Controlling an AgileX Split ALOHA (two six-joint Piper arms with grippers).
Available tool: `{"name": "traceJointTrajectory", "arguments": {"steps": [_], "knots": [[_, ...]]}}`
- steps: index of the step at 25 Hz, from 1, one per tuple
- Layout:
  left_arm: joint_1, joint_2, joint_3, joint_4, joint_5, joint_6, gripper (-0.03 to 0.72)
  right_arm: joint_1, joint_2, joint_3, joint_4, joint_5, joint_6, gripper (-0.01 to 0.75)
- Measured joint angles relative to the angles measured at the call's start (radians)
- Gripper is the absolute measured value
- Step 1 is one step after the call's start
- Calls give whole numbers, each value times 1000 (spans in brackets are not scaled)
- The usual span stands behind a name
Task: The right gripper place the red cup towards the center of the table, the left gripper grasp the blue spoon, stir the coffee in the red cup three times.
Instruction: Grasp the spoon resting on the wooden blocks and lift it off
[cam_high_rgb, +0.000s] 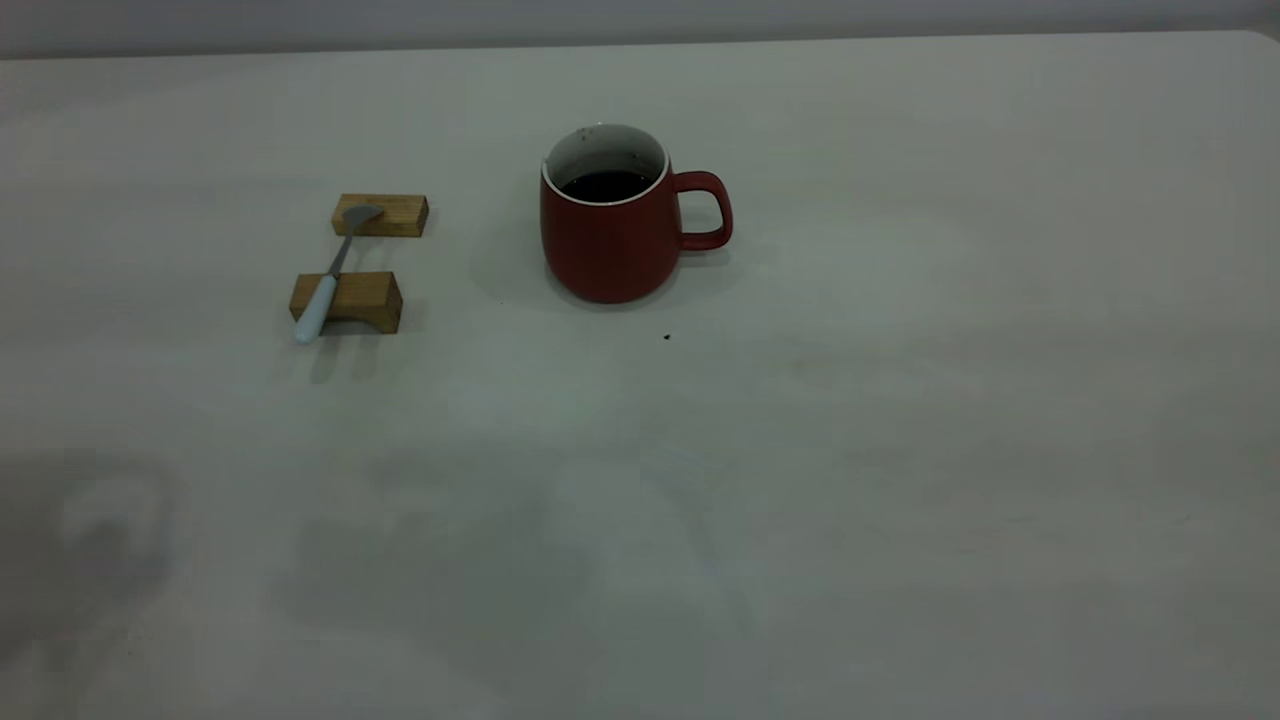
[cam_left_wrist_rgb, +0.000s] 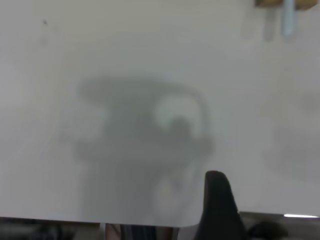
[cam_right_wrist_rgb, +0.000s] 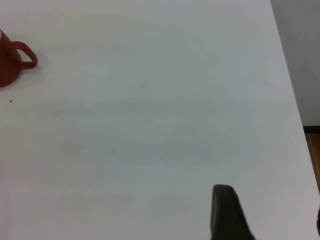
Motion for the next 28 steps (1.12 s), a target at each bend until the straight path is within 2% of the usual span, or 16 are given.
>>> {"name": "traceJointTrajectory", "arguments": {"steps": [7,13,23,28], "knots": [[-3,373,-199,-30,-30,-3,567,0,0,0,0,0,0,460],[-52,624,-376,-41,-48,-1,567,0,0,0,0,0,0,460],[-155,884,-541,-87,-55,-1,567,0,0,0,0,0,0,460],[-171,945,-579,-94,-68,-1,567,0,0,0,0,0,0,460]]}}
